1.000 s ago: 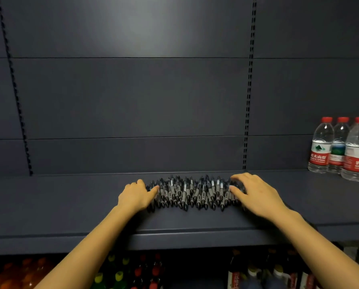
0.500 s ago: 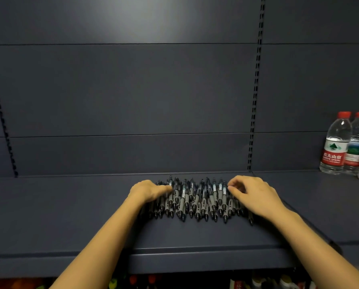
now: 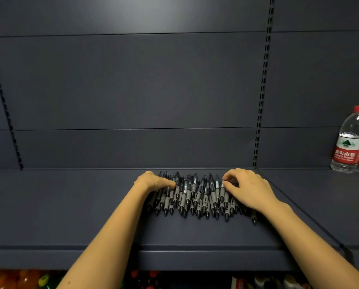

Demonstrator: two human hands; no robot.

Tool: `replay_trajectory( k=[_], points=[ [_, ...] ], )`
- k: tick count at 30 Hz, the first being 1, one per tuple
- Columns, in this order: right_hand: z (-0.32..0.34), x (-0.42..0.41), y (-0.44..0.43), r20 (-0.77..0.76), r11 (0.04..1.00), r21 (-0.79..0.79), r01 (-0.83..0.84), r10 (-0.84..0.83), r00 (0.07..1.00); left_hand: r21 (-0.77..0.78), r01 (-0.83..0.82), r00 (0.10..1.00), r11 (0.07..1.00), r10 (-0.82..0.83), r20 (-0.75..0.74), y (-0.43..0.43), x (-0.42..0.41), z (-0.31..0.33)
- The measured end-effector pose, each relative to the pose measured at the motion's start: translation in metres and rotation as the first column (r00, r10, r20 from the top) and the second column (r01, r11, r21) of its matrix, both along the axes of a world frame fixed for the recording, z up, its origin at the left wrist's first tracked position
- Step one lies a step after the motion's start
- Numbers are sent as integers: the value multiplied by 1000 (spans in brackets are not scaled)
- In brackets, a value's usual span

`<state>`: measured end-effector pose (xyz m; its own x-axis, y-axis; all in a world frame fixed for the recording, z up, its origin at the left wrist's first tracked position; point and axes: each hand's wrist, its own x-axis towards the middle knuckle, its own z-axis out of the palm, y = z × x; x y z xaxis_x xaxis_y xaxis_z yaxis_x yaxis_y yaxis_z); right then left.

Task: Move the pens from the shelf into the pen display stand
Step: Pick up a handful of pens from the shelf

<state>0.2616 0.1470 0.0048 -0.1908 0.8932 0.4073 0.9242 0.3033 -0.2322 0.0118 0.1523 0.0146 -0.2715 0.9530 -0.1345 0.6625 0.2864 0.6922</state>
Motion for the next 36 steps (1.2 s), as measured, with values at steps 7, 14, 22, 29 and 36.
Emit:
replay_trajectory(
  k=[7,14,22,29,36],
  points=[
    [5,-3,0,111,1000,8,-7,6,994,-1,-27,992,1000,27,121,-8,2,4],
    [8,-4,1,140,1000,17,-11,9,990,-3,-51,980,999,50,193,-17,4,6],
    [9,-7,0,143,1000,17,-23,20,990,99,-83,963,992,55,264,-19,8,3],
    [11,-8,-1,158,999,31,-35,30,987,166,-99,951,981,45,305,-18,3,8],
    [17,-10,-5,171,998,42,-39,31,985,298,-16,887,955,-124,444,-15,-7,6]
  ],
)
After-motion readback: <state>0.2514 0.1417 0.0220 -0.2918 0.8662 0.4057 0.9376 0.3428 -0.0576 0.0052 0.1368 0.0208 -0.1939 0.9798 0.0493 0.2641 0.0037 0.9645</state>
